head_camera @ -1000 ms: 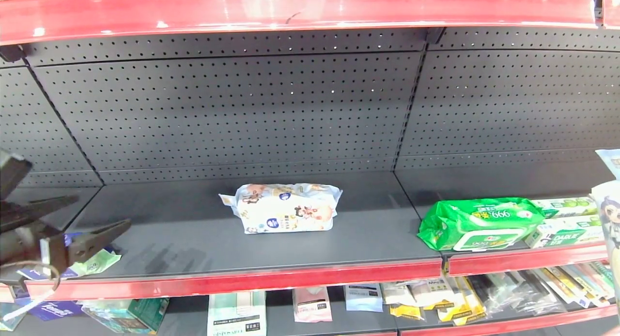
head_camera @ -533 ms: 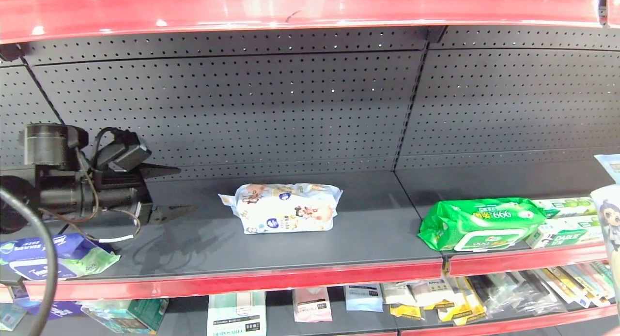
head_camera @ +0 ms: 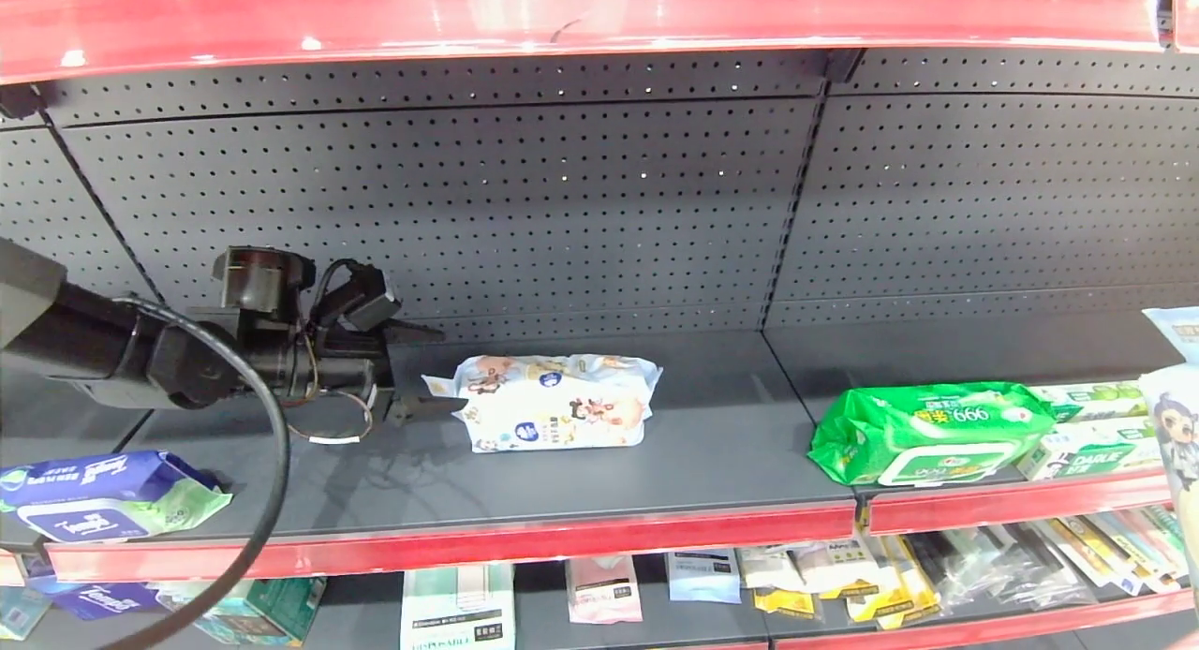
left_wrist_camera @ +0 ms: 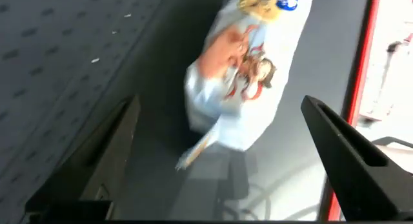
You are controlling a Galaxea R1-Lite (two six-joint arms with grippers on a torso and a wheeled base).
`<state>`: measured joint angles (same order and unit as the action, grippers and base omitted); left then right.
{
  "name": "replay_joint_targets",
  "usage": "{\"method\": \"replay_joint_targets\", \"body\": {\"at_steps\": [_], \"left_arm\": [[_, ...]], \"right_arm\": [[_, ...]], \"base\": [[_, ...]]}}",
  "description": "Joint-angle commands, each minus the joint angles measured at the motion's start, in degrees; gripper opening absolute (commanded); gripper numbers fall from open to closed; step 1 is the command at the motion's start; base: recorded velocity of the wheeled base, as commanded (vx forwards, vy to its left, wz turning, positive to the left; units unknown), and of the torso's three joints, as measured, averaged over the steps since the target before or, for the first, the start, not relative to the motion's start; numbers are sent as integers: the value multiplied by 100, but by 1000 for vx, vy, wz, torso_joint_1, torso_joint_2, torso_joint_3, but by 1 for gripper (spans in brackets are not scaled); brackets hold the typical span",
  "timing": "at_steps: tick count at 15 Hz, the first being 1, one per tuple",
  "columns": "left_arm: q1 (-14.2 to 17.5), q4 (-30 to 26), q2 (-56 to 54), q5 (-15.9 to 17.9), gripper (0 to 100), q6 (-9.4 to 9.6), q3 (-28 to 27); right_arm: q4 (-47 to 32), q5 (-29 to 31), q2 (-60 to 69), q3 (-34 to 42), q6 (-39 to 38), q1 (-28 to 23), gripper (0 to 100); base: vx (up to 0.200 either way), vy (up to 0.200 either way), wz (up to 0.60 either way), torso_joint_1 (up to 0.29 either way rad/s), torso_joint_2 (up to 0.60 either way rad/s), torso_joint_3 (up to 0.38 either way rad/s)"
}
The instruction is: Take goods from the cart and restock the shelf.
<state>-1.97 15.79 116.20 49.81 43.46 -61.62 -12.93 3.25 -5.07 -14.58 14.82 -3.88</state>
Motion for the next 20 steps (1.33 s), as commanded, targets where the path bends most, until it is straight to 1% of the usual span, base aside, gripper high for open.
{"method": "replay_joint_targets", "body": {"at_steps": [1, 4, 5, 7, 9, 15, 17, 20], "left_arm": [[-145, 3, 368, 99, 100, -4, -438], [-312, -14, 685, 240, 100, -4, -1027], [-374, -14, 764, 284, 100, -4, -1080], [-497, -23, 834, 336, 100, -4, -1097], [-541, -14, 896, 398, 100, -4, -1115], [-550, 21, 1150, 398, 100, 31, -1159], [-594, 21, 1177, 468, 100, 66, -1212], [-620, 12, 1317, 495, 100, 75, -1440]], "right_arm": [[10, 0, -20, 17, 3, 1, 0], [10, 8, -20, 34, 3, 1, 0], [10, 8, -20, 34, 21, 1, 0], [19, 79, -20, 25, 21, 1, 0], [19, 79, -20, 34, 21, 1, 0], [19, 70, -20, 175, 21, 1, 0], [28, 70, -20, 228, 21, 1, 0], [28, 70, -20, 245, 21, 1, 0]], "base": [[0, 0, 0, 0, 0, 0], [0, 0, 0, 0, 0, 0], [0, 0, 0, 0, 0, 0], [0, 0, 0, 0, 0, 0], [0, 0, 0, 0, 0, 0], [0, 0, 0, 0, 0, 0], [0, 0, 0, 0, 0, 0], [0, 0, 0, 0, 0, 0]]}}
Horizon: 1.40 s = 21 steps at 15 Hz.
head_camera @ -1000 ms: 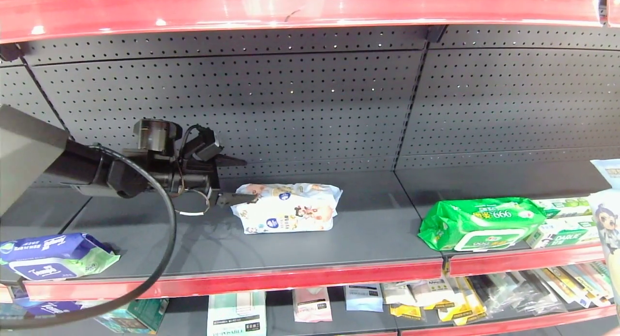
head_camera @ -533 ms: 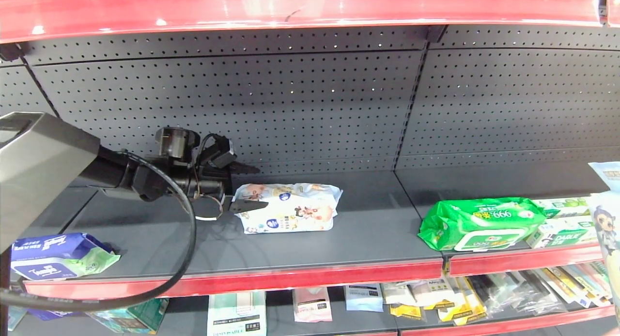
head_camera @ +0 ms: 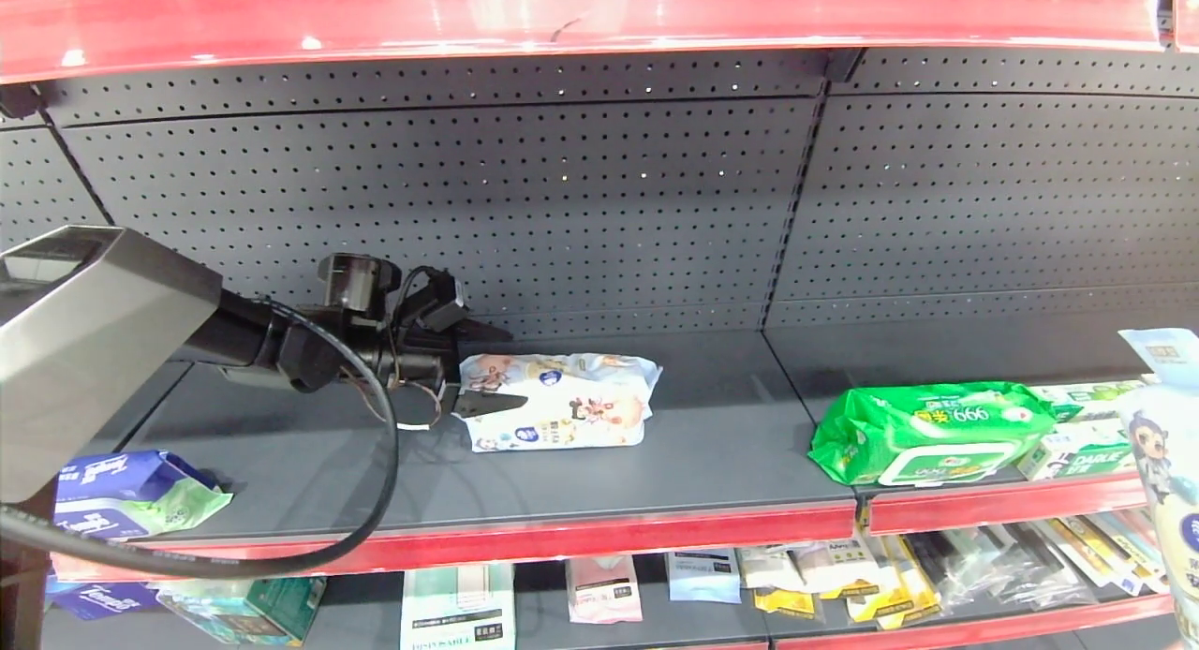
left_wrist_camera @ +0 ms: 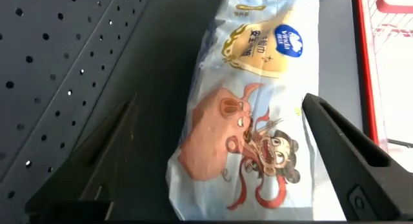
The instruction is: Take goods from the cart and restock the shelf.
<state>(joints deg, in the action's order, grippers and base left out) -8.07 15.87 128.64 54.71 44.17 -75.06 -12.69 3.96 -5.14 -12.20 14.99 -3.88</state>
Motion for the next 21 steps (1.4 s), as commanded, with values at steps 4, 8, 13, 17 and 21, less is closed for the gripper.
{"method": "replay_joint_targets", "body": {"at_steps": [4, 8, 13, 17, 21], "left_arm": [[25, -5, 39, 233, 100, -13, -229], [34, -5, -40, 418, 100, 83, -88], [25, -5, 100, 400, 100, 215, -53], [-2, 4, 241, 365, 100, 224, -79], [-19, -5, 294, 215, 100, 215, -79]], "right_arm": [[3, -1, -13, 34, 3, 1, 0], [3, 8, -13, 78, 3, 1, 0], [3, 8, -13, 95, 12, 1, 0], [3, 17, -13, 113, 3, 1, 0], [3, 26, -13, 113, 3, 1, 0]], "base": [[0, 0, 0, 0, 0, 0], [0, 0, 0, 0, 0, 0], [0, 0, 0, 0, 0, 0], [0, 0, 0, 0, 0, 0], [0, 0, 0, 0, 0, 0]]}}
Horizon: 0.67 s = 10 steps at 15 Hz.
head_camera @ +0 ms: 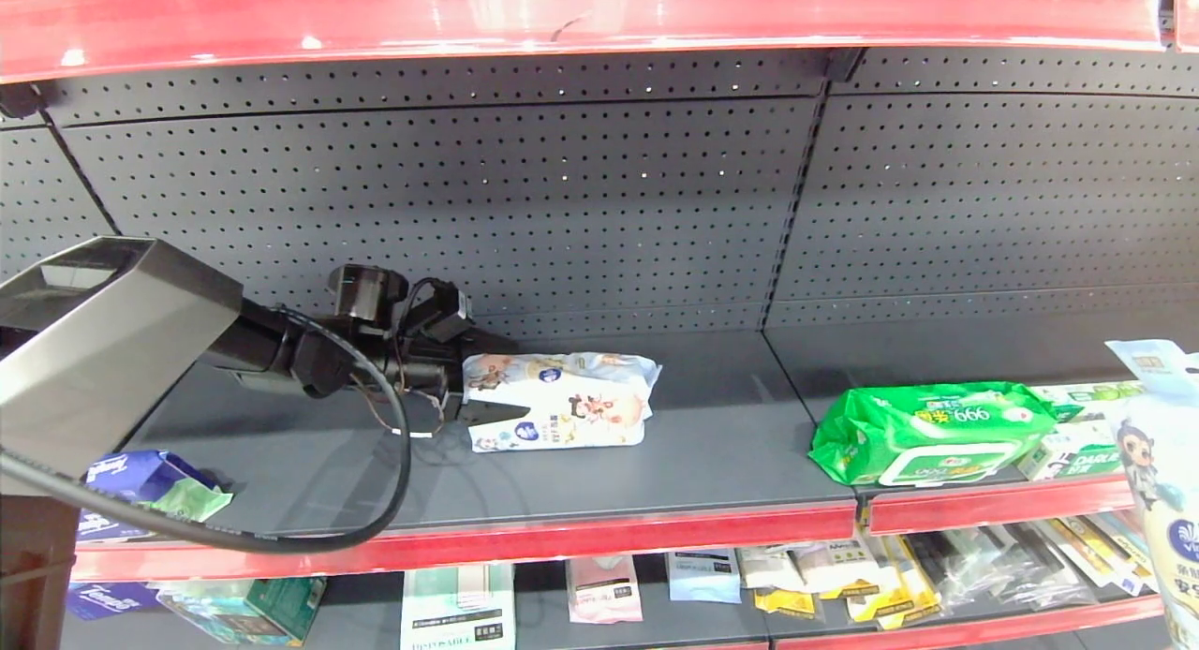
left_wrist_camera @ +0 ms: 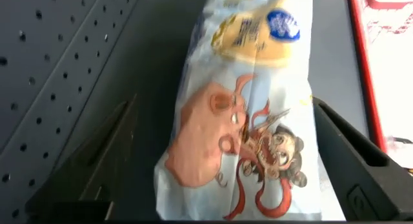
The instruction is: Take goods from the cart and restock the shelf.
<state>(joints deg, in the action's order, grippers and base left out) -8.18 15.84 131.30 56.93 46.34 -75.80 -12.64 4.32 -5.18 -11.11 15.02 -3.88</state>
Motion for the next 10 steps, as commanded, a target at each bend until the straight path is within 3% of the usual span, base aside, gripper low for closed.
{"method": "replay_joint_targets", "body": {"at_steps": [1, 2, 3, 7, 10], "left_arm": [[-8, -2, 53, -42, 100, -11, -22], [-8, 16, 71, -50, 100, 7, -40], [-8, 16, 79, -50, 0, 7, -58], [-8, -10, 18, 20, 0, 77, 30], [18, -19, -413, 99, 0, 148, 549]], "right_arm": [[-1, 8, -9, 3, 1, 1, 0], [-1, 8, -9, 3, 1, 1, 0], [-1, 8, -9, 3, 1, 1, 0], [-1, 8, -9, 12, 1, 1, 0], [-1, -1, -9, 12, 1, 1, 0]], "base": [[0, 0, 0, 0, 0, 0], [0, 0, 0, 0, 0, 0], [0, 0, 0, 0, 0, 0], [0, 0, 0, 0, 0, 0], [0, 0, 0, 0, 0, 0]]}}
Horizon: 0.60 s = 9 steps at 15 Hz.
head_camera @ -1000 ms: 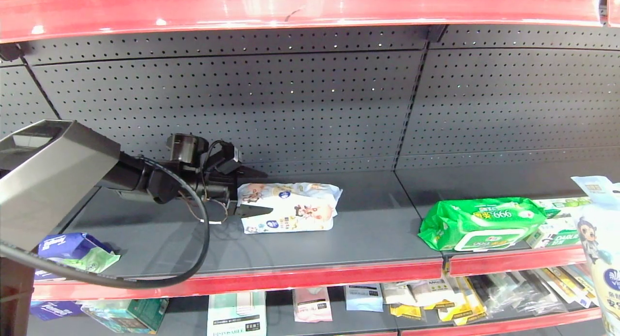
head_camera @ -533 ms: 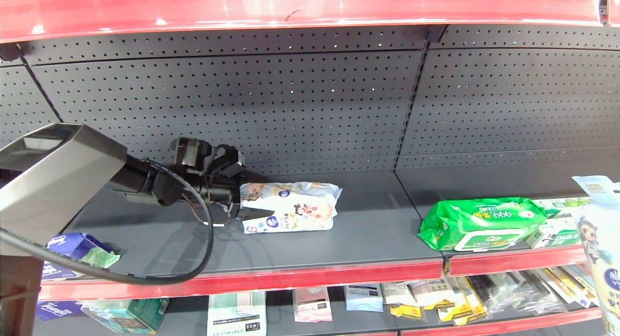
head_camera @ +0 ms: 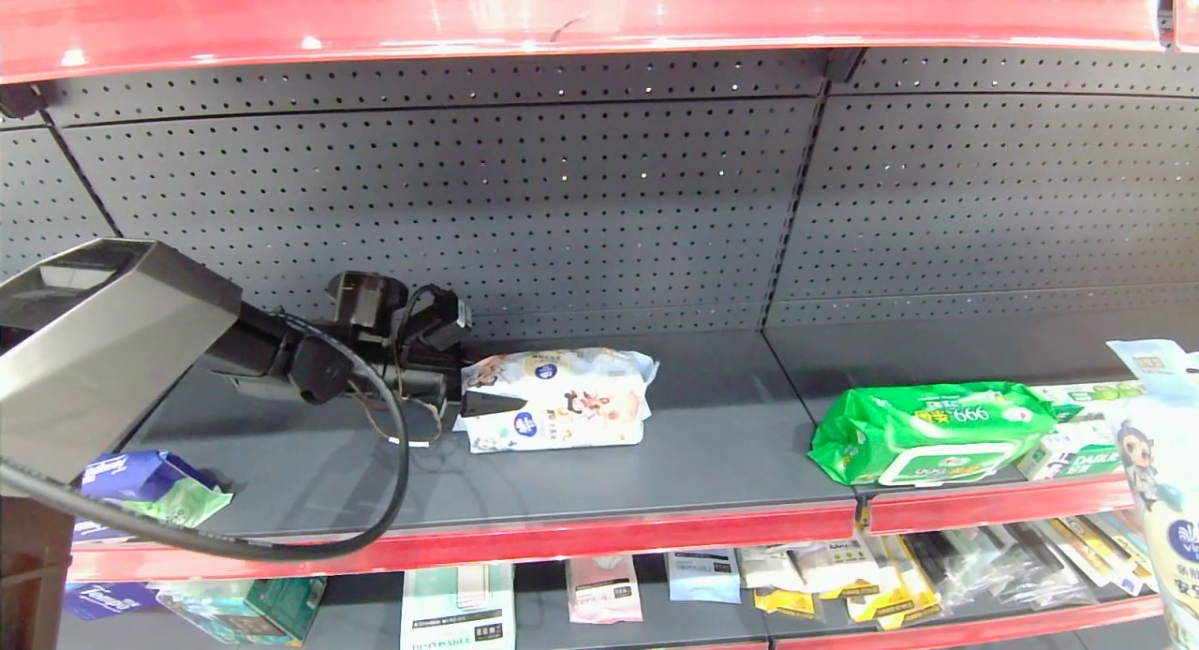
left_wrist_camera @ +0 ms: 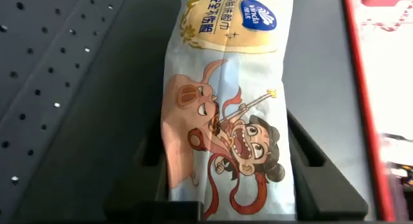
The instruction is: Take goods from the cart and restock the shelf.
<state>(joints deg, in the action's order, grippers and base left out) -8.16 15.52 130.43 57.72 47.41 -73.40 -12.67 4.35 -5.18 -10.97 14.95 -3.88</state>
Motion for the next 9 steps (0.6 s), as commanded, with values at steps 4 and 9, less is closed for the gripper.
{"method": "replay_joint_targets", "body": {"at_steps": [4, 9], "left_arm": [[359, 4, -835, 108, 0, 647, 1126], [754, 48, -1230, 178, 0, 1121, 2242]], "right_arm": [[1, -5, -9, -19, 0, 1, 0], [10, -13, -9, -28, -18, 1, 0]], "base": [[0, 0, 0, 0, 0, 0], [0, 0, 0, 0, 0, 0]]}}
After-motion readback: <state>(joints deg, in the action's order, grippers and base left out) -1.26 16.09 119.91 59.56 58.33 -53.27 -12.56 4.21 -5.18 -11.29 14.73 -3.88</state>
